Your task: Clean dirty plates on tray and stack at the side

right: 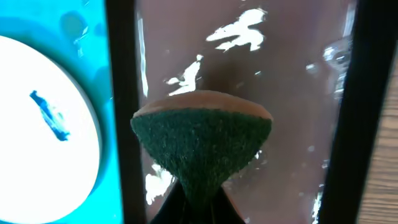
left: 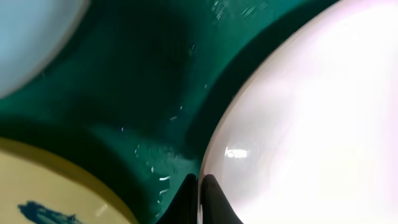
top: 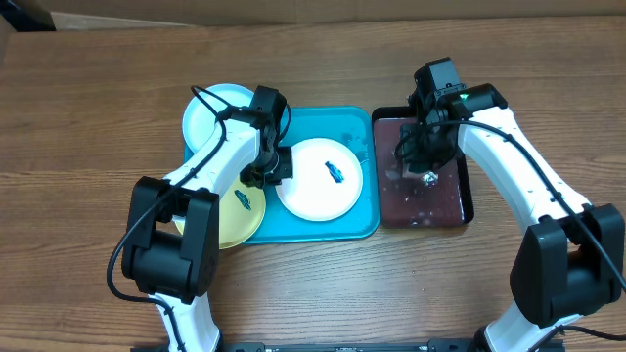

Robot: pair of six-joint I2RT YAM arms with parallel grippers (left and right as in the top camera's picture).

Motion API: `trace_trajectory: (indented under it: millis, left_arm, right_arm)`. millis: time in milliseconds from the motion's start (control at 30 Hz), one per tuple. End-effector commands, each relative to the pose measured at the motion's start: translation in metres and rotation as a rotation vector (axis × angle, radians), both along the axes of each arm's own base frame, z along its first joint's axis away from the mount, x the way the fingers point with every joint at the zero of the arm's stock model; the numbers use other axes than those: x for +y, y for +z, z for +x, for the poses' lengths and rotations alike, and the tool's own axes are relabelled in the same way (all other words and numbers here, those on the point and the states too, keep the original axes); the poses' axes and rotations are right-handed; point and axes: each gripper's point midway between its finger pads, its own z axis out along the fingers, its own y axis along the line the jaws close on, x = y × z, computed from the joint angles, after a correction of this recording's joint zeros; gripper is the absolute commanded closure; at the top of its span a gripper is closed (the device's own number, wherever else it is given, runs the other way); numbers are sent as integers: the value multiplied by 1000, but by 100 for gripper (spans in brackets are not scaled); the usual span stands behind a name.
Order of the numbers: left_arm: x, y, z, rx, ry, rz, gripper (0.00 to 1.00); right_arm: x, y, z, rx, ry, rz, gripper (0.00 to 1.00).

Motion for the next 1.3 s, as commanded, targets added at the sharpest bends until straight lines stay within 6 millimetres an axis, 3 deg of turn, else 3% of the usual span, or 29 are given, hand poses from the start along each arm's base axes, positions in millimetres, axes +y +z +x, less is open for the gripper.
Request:
trace_trajectory:
  millis: [0, 233, 333, 433, 533, 667, 867, 1067, 1267]
  left_arm:
    - [5, -3, 4, -13, -56, 4, 96]
    - [10, -2, 9, -27, -40, 7, 96]
    - [14, -2, 10, -24, -31, 7, 96]
    - [15, -3, 8, -15, -29, 8, 96]
    - [15, -3, 8, -14, -28, 7, 96]
    - [12, -2, 8, -15, -17, -8, 96]
    - [6, -1, 10, -20, -14, -44, 96]
    - [3, -1, 10, -17, -16, -62, 96]
    - [2, -1, 11, -21, -16, -63, 96]
  right_arm:
    - [-20, 3, 6, -38, -46, -112, 96]
    - [-6, -7, 1, -14, -29, -32, 96]
    - [-7, -16, -3, -1, -25, -34, 96]
    - [-10, -12, -4, 4, -29, -47, 96]
    - [-12, 7, 5, -20, -41, -37, 96]
    - [6, 47, 21, -76, -22, 56, 96]
    - [78, 89, 27, -125, 127, 395, 96]
    - [118, 78, 20, -137, 221, 358, 96]
    - [127, 41, 19, -171, 252, 72, 96]
